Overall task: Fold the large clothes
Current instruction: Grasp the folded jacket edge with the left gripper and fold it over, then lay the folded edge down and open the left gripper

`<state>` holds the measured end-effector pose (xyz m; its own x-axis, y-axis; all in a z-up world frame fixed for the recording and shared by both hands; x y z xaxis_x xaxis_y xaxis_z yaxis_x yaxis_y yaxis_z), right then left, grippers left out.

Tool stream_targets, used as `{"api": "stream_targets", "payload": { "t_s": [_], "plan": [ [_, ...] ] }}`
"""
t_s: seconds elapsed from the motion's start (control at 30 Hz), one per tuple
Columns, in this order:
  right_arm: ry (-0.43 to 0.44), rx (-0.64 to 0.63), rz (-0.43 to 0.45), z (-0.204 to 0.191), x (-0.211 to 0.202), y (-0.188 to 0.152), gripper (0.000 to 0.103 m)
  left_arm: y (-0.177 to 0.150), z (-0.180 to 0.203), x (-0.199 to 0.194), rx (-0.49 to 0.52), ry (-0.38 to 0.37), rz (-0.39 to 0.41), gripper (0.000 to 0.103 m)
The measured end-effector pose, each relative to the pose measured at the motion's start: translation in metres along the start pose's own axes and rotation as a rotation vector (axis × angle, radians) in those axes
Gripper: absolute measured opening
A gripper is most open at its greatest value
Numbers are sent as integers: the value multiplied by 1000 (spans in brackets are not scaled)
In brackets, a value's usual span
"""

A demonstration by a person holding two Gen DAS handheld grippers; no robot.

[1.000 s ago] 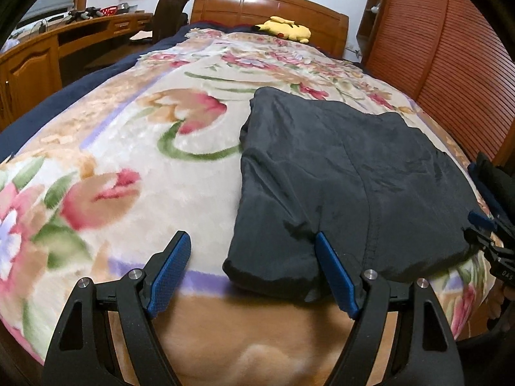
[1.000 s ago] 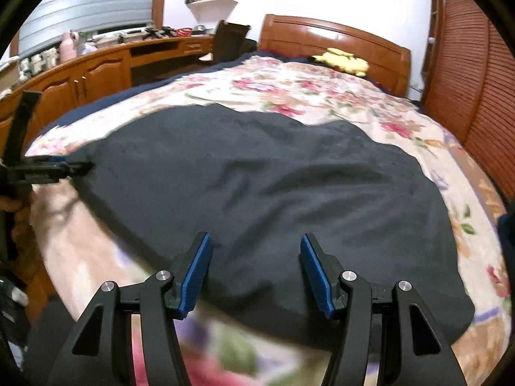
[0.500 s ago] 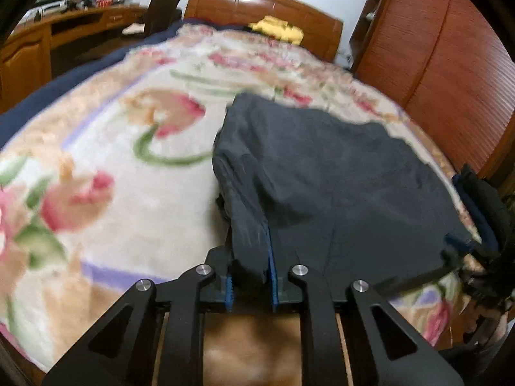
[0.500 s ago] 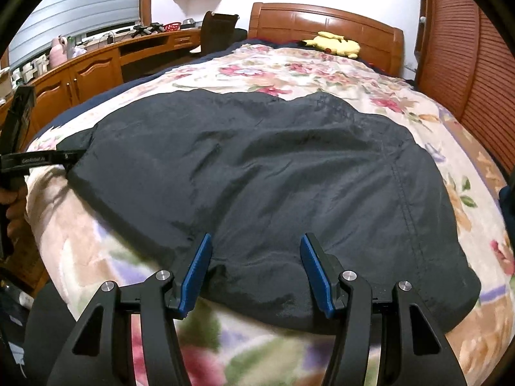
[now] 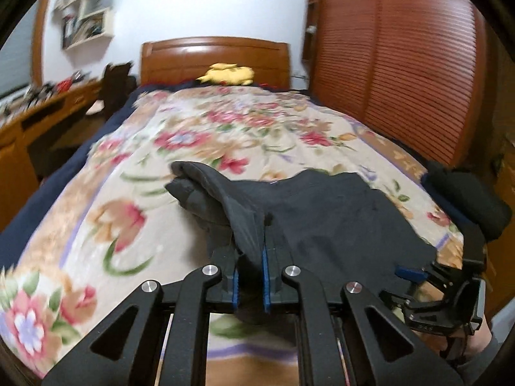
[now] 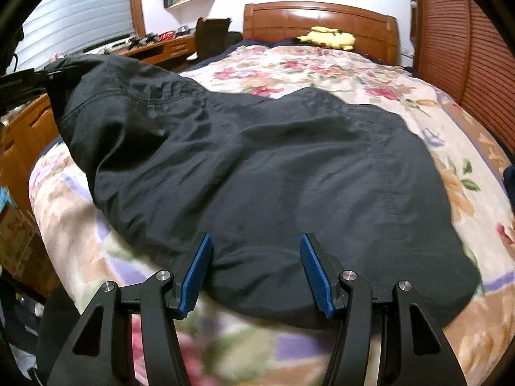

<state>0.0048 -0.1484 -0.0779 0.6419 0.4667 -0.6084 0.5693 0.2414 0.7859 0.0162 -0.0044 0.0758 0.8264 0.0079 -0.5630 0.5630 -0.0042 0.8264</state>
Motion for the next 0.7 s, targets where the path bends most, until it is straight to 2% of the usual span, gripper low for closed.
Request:
{"api": "stream_targets", "payload": {
  "t_s": [0.17,0.43,0.6,0.7],
  "plan": [
    [-95,58,63,38,-35,0,59,19,58,-3,102,-36,17,10],
    [-224,92,111,89,-85,-23,58,38,159,-4,234,-109,35,8],
    [-230,181,134,122,-109,-39,52,28,221,5,297,-199,2,8],
    [-241,213,141,135,-117,-45,51,15,246,13,342,-217,-25,8]
  ]
}}
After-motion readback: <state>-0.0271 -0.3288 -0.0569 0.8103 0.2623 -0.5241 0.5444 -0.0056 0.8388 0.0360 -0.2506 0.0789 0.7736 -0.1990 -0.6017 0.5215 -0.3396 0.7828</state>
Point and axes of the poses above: each gripper's, at about its wrist camera, not at the fingertips, and x roughly the way its jaws point, z to its right, y to its top, the point moved 3 cm from there along x, roughly the way its jaws point, and after that the axes turned 8 degrees about y, right-handed, at the moved point
